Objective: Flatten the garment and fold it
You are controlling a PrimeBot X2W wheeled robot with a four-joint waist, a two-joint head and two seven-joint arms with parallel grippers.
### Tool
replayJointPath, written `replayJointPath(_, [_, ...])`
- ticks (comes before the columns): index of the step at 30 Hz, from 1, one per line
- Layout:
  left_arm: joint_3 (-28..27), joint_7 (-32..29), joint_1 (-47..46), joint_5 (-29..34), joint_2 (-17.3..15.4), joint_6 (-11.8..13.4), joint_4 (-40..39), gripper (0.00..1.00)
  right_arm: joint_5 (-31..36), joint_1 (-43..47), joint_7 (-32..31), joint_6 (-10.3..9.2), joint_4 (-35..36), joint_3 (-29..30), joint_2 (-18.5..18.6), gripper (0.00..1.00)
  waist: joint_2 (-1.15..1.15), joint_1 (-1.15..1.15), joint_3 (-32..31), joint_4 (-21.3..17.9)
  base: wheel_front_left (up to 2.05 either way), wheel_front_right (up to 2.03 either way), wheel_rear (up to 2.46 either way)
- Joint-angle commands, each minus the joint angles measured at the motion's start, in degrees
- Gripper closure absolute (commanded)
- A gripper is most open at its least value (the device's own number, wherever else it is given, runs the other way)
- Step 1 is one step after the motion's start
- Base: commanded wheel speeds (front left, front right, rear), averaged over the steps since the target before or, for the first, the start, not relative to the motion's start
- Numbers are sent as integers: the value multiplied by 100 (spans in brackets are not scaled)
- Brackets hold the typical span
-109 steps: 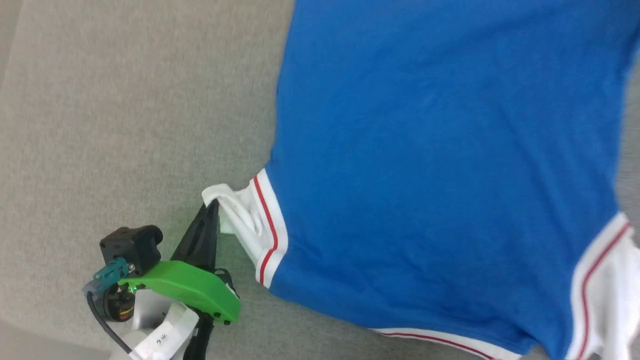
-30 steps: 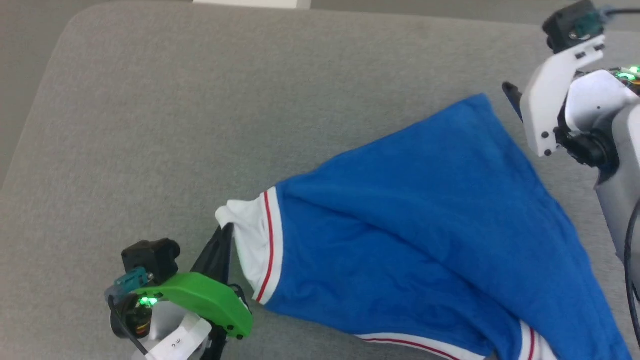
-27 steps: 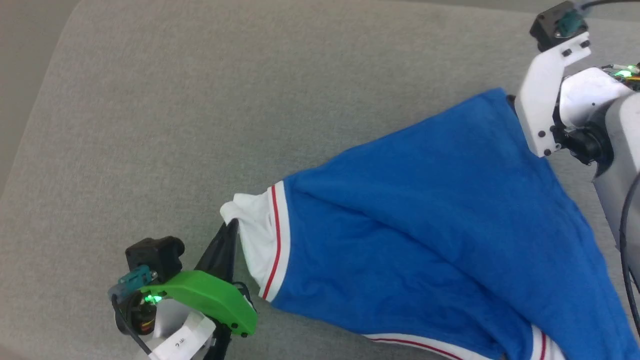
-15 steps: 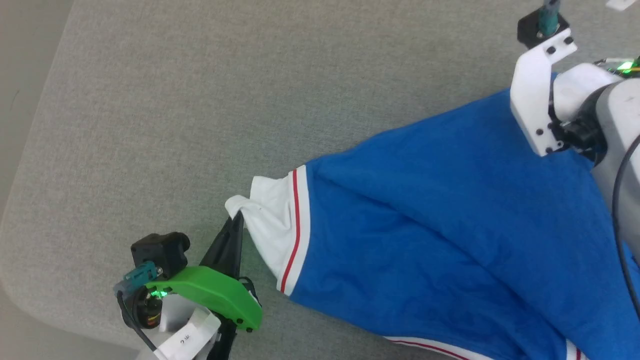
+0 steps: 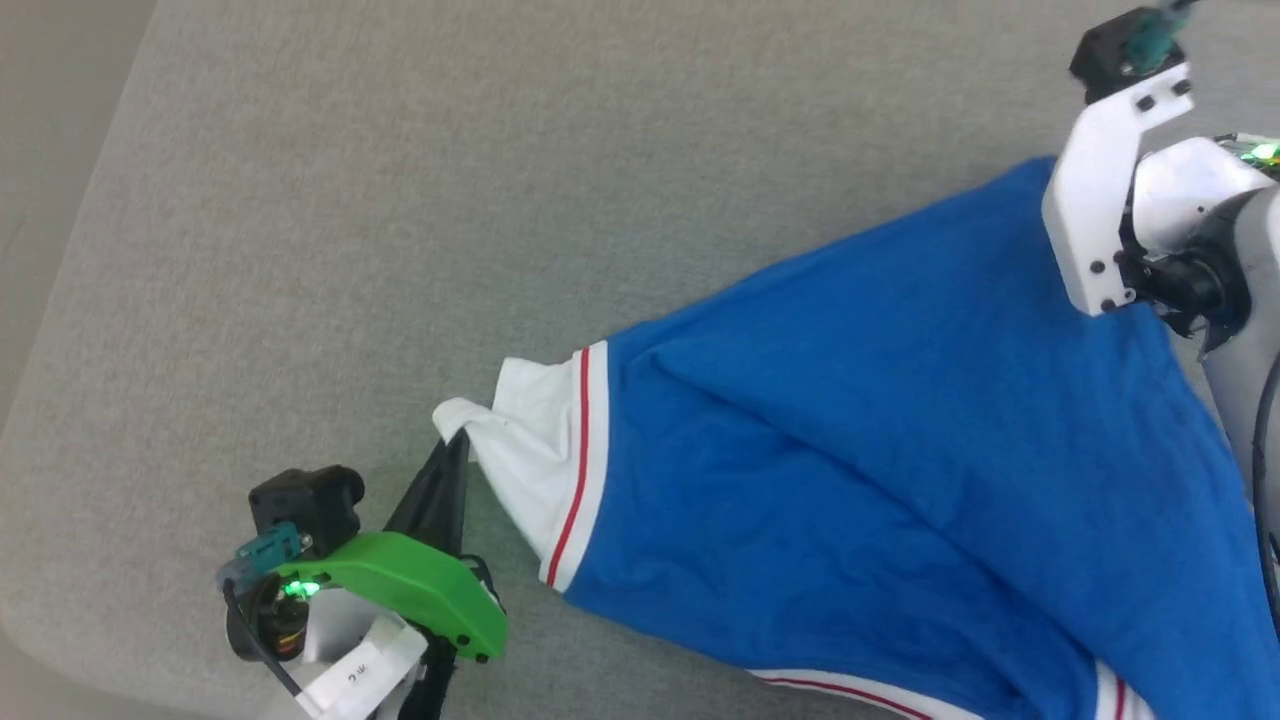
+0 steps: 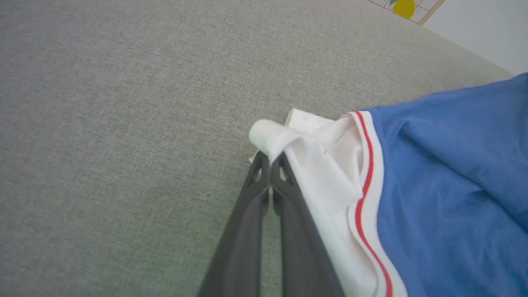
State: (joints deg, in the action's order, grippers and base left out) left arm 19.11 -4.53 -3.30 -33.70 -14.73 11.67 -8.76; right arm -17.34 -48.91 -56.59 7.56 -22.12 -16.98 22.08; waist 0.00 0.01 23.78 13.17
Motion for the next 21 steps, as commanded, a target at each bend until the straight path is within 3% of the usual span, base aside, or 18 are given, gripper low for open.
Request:
replayJointPath(1, [-34,-23,7,-4,-59,9,19,100,-64,119,188,-8,96,97,-34,100,0,-1,-347,-303,0,0,0])
replayJointPath(10, [-151,-121,298,-52,-210,162,2,100,-715,1320,910,-8,913,835,-102,100,0,-1,-1124,-903,0,0,0])
replayJointPath(21, [-234,-246,714,-164,-315,317,-102,100,-1439,3769,829,-8,2288,1943,-497,100,0,-1,-1721,-1175,0,0,0])
